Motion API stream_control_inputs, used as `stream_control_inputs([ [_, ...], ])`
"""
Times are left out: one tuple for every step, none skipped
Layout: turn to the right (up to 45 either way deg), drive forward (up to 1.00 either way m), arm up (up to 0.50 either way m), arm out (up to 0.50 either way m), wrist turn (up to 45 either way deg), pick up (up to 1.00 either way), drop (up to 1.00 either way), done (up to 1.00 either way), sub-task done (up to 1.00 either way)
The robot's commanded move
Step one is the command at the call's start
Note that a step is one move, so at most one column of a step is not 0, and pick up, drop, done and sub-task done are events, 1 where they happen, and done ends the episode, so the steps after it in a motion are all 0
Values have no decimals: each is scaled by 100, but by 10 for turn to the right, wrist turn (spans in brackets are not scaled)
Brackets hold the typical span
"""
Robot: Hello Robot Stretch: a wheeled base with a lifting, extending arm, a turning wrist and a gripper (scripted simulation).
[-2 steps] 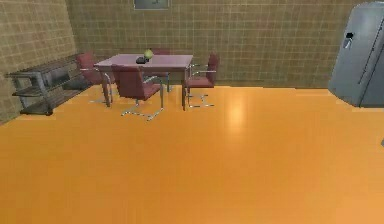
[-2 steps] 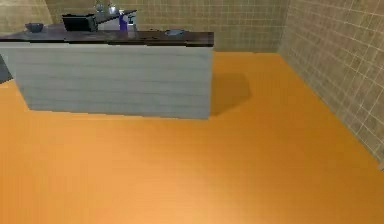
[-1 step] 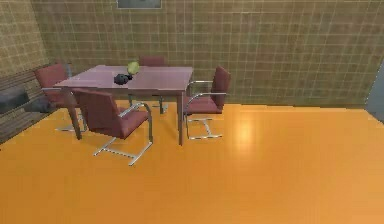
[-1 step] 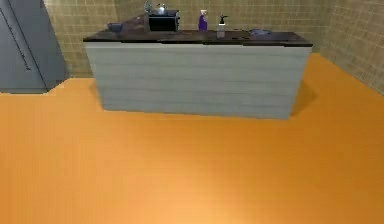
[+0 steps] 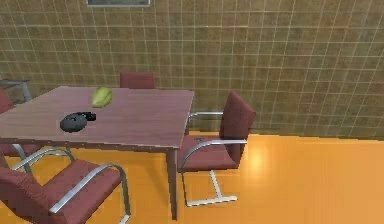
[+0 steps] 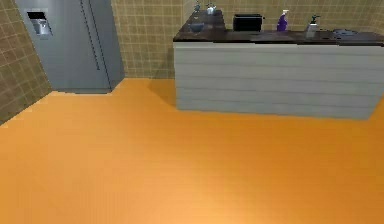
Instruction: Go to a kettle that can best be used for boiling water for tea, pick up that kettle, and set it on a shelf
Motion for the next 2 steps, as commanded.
stream_control_inputs([
  [-60,0,0,0,0,0,0,0,0],
  [0,30,0,0,0,0,0,0,0],
])
